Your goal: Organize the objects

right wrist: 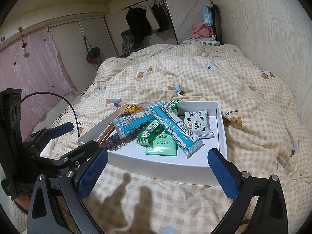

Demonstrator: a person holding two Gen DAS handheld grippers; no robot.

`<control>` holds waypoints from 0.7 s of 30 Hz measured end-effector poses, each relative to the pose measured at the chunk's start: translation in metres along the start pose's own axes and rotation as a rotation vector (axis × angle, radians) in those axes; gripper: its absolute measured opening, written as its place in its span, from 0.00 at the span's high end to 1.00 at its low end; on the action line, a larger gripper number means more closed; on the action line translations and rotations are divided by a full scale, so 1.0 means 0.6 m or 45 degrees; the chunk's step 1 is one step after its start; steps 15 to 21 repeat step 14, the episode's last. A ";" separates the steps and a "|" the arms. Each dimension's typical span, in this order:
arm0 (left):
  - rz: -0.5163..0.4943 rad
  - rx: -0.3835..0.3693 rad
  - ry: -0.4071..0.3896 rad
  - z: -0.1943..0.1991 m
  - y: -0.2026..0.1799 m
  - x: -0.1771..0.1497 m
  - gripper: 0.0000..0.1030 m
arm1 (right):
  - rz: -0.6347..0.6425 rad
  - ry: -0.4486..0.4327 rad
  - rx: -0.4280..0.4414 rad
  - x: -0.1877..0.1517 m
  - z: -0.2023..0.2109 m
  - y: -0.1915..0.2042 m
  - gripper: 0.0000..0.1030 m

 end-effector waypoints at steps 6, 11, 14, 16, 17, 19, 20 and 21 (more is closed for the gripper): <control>0.000 0.000 0.000 0.000 0.000 0.000 0.00 | 0.000 0.000 0.000 0.000 0.000 0.000 0.00; 0.029 -0.014 -0.005 0.002 0.008 -0.001 0.00 | 0.000 0.000 0.000 0.000 0.000 0.000 0.00; 0.047 -0.035 -0.026 0.008 0.011 0.000 0.00 | -0.001 0.001 0.001 0.000 0.000 0.000 0.00; 0.047 -0.035 -0.026 0.008 0.011 0.000 0.00 | -0.001 0.001 0.001 0.000 0.000 0.000 0.00; 0.047 -0.035 -0.026 0.008 0.011 0.000 0.00 | -0.001 0.001 0.001 0.000 0.000 0.000 0.00; 0.047 -0.035 -0.026 0.008 0.011 0.000 0.00 | -0.001 0.001 0.001 0.000 0.000 0.000 0.00; 0.047 -0.035 -0.026 0.008 0.011 0.000 0.00 | -0.001 0.001 0.001 0.000 0.000 0.000 0.00; 0.047 -0.035 -0.026 0.008 0.011 0.000 0.00 | -0.001 0.001 0.001 0.000 0.000 0.000 0.00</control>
Point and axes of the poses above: each gripper's, at about its wrist camera, not at the fingertips, and z roughly against the way its jaws point, y to its left, x to its top, the point moved 5 cm from there along -z, roughly the way its jaws point, and after that the axes turned 6 degrees about -x, right-handed, at the moved point
